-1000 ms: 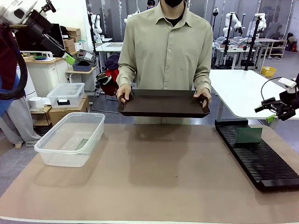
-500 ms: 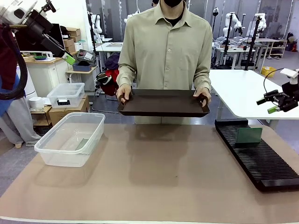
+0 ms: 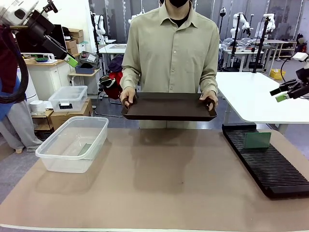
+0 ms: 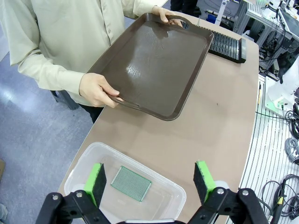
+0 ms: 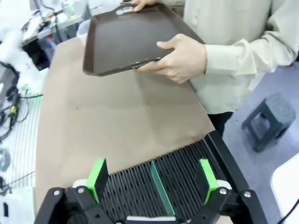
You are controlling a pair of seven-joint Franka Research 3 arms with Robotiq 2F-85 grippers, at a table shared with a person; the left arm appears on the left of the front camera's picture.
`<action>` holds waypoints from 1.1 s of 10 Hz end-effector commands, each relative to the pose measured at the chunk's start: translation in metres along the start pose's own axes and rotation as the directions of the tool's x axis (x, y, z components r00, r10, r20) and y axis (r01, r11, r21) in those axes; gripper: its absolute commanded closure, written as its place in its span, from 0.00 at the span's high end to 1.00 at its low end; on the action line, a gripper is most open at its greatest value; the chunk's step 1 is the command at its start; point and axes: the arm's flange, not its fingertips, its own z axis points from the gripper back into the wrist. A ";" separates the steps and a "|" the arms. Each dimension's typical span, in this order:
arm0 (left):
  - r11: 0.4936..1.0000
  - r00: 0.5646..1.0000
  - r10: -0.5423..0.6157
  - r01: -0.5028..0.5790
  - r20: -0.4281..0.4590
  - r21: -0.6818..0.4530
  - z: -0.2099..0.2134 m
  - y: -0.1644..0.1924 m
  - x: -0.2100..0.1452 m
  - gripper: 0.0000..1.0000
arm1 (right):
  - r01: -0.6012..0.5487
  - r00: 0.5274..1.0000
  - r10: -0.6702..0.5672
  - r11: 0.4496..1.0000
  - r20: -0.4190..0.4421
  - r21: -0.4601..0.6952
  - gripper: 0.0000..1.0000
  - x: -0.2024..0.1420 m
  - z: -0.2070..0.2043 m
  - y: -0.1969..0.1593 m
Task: Sort PCBs into racks and boxes based on the side picked up.
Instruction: If the short side of the Blank PCB is picked up, insert it into the PCB Rack ; if the long side is picked up, place it in the Organizing box.
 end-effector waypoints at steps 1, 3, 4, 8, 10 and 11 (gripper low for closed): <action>1.000 1.000 -0.002 0.002 -0.001 -0.001 0.000 -0.002 -0.001 1.00 | 0.088 0.994 -0.089 0.996 -0.060 -0.015 1.00 0.014 -0.004 0.038; 1.000 1.000 -0.002 0.002 -0.001 -0.001 0.000 -0.002 -0.001 1.00 | 0.092 0.991 -0.095 0.995 -0.094 -0.043 1.00 0.034 0.010 0.058; 1.000 1.000 -0.002 0.002 -0.001 -0.001 0.000 -0.002 -0.001 1.00 | 0.079 0.990 -0.083 0.996 -0.110 -0.044 1.00 0.043 0.014 0.064; 1.000 1.000 -0.002 0.002 -0.001 -0.001 0.000 -0.002 -0.001 1.00 | 0.006 0.985 -0.027 0.992 -0.171 -0.124 1.00 0.070 0.034 0.070; 1.000 1.000 -0.002 0.002 -0.001 -0.001 0.000 -0.002 -0.001 1.00 | 0.026 0.990 -0.037 0.996 -0.133 -0.085 1.00 0.067 0.039 0.069; 1.000 1.000 -0.002 0.002 -0.001 -0.001 0.000 -0.002 -0.001 1.00 | 0.026 0.990 -0.037 0.996 -0.133 -0.085 1.00 0.067 0.039 0.069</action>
